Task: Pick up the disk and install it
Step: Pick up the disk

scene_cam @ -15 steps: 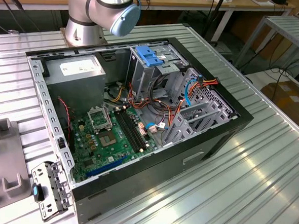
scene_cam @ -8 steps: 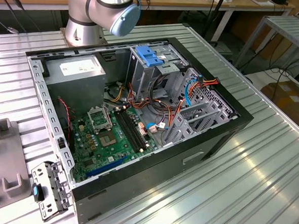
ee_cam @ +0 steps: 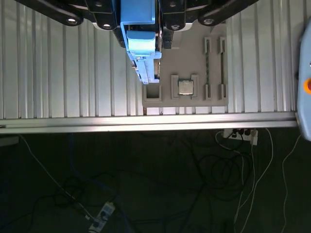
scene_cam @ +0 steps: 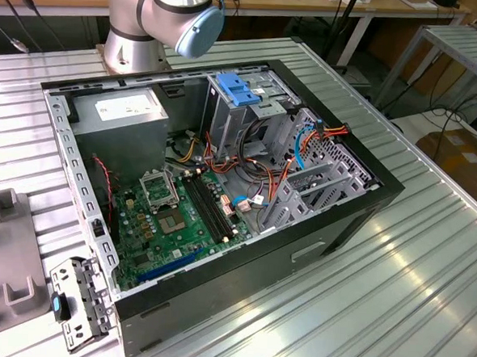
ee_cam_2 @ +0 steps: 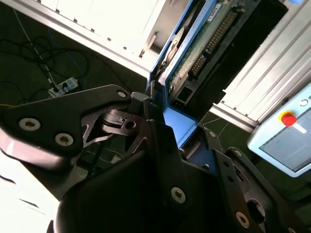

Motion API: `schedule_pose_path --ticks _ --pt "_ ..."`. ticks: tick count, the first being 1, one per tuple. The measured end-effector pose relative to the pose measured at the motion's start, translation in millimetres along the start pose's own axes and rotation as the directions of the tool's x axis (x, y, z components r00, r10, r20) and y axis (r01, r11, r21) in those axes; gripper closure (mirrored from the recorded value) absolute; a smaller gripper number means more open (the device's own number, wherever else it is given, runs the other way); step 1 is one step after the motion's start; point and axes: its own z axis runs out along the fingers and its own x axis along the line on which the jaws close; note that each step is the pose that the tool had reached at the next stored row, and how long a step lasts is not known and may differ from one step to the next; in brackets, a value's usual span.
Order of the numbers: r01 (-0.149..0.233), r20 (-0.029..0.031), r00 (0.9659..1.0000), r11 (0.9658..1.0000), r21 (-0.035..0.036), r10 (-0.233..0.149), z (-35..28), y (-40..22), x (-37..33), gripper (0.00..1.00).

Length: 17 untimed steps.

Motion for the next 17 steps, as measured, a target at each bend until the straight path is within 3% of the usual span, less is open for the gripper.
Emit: schedule_pose_path --ticks 11,17 --pt "0.000 -0.0069 1.0000 1.0000 -0.0005 0.000 -13.0 -0.8 -0.2 0.63" --pt "0.000 -0.0068 1.0000 1.0000 -0.0008 0.000 -13.4 -2.3 -0.1 0.63"
